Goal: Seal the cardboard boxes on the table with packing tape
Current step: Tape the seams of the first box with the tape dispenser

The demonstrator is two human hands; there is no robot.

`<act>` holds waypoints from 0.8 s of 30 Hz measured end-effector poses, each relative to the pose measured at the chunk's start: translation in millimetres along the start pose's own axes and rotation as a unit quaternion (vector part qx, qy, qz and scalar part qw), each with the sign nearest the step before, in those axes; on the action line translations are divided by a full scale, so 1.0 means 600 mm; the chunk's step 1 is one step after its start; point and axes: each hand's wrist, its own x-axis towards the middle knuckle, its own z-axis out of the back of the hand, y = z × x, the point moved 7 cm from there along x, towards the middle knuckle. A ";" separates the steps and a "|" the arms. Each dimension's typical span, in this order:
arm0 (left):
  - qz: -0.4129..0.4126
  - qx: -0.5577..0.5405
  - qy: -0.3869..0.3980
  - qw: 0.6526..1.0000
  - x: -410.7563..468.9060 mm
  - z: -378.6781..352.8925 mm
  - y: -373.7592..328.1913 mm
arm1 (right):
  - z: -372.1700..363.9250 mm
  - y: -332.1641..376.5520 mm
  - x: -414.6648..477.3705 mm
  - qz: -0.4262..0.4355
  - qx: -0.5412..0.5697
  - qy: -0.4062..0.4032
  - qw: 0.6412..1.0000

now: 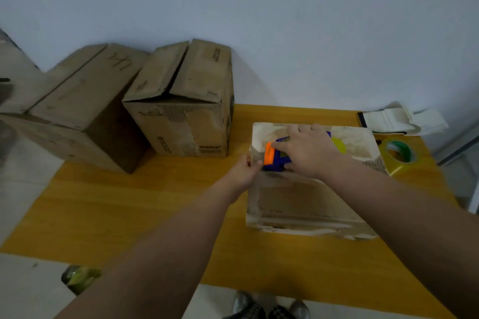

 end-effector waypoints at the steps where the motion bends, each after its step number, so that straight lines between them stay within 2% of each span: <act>1: 0.027 -0.013 0.007 1.000 -0.002 -0.006 0.004 | 0.000 0.000 0.000 0.003 -0.001 0.002 1.000; 4: 0.068 -0.073 0.030 0.995 -0.008 -0.014 0.017 | 0.000 -0.004 0.003 0.016 0.012 0.008 1.000; 7: 0.095 -0.056 0.041 0.993 -0.010 -0.011 0.033 | 0.003 -0.023 0.005 0.016 0.070 -0.001 0.997; 11: 0.071 0.005 0.050 0.996 0.001 0.000 0.021 | -0.004 -0.049 0.001 0.026 0.103 0.007 0.994; 14: 0.056 -0.042 0.065 0.995 0.006 -0.009 0.022 | -0.010 -0.056 0.003 0.020 0.116 0.015 0.993; 17: 0.080 -0.022 0.091 0.992 0.011 -0.013 0.049 | -0.008 -0.051 0.010 0.022 0.112 0.011 0.993; 18: 0.067 0.013 0.100 0.993 0.017 -0.010 0.051 | -0.006 -0.052 0.011 0.022 0.113 0.007 0.993; 20: -0.023 0.178 0.093 0.979 0.031 0.003 0.036 | -0.006 -0.056 0.009 0.020 0.115 -0.001 0.993; 22: -0.122 0.377 0.083 0.915 0.042 0.010 0.013 | -0.010 -0.061 0.005 0.015 0.116 -0.007 0.993; 24: -0.176 0.493 0.093 0.847 0.057 0.011 0.000 | -0.012 -0.059 0.001 0.013 0.118 -0.010 0.993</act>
